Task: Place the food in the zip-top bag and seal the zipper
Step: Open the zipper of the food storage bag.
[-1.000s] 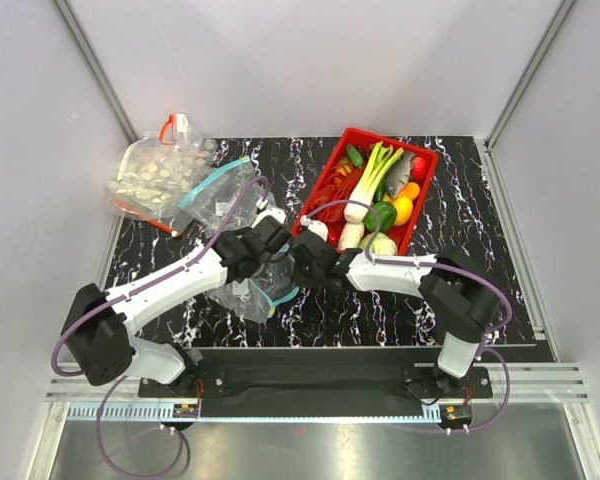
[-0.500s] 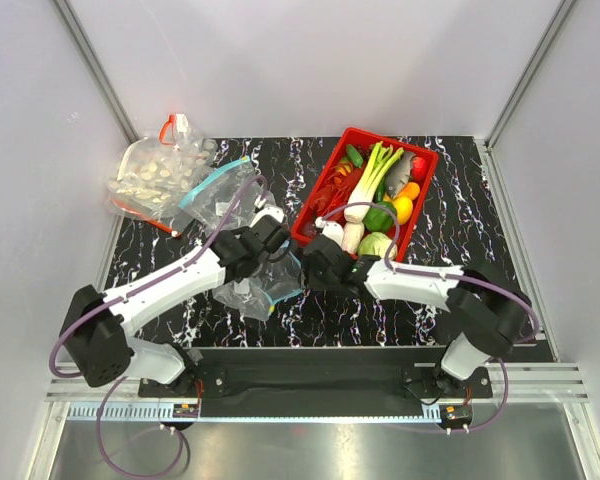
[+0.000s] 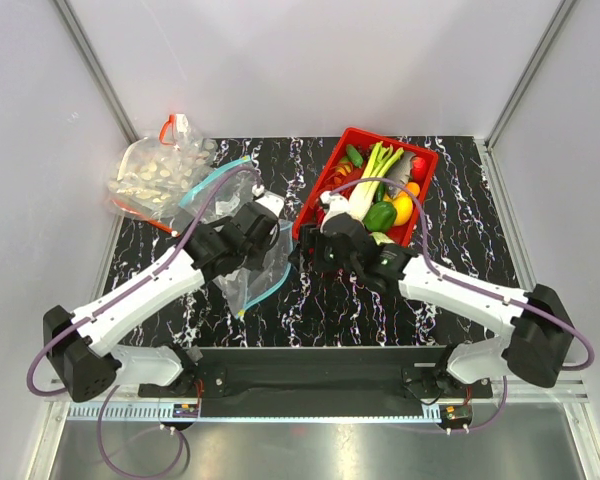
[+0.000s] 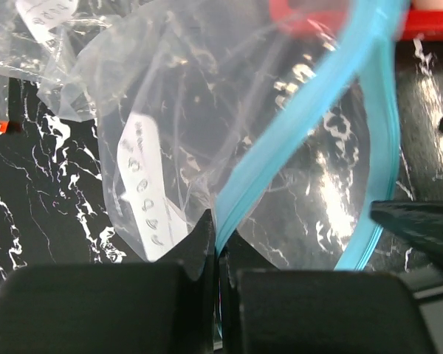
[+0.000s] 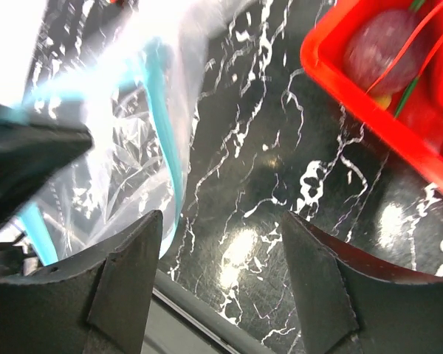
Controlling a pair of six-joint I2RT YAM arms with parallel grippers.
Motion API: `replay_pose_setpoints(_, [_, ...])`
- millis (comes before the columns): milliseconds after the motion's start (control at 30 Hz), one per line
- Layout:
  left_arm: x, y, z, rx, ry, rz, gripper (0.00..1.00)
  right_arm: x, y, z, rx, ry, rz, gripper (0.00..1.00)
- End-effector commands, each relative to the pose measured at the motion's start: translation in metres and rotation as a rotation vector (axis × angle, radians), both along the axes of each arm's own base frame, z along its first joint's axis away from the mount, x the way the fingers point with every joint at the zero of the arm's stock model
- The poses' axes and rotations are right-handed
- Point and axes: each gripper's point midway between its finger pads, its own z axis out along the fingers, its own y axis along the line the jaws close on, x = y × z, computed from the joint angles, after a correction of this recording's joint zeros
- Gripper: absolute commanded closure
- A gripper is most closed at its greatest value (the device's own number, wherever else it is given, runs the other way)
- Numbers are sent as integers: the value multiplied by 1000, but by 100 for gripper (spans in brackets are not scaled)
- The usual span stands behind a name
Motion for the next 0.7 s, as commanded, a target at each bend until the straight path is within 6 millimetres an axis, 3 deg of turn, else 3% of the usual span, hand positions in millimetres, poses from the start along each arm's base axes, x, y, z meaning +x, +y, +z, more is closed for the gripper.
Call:
replay_pose_setpoints(0, [-1,-9,13,-4,9,-79,100,14,-15,38,6,-86,-36,27])
replay_pose_setpoints(167, [6,-9,12,36,4,-89,100,29,-29,40,34,-55,-60,28])
replay_pose_setpoints(433, [14,-16,3,6,-15,-83,100,79,-96,34,26,-27,-268,28])
replay_pose_setpoints(533, [15,-20,0,-22,-14,-91,100,101,-121,28,-44,-26,-363,19])
replay_pose_setpoints(667, [14,-22,-7,-28,3,-91,100,128,-140,8,-102,16,-459,10])
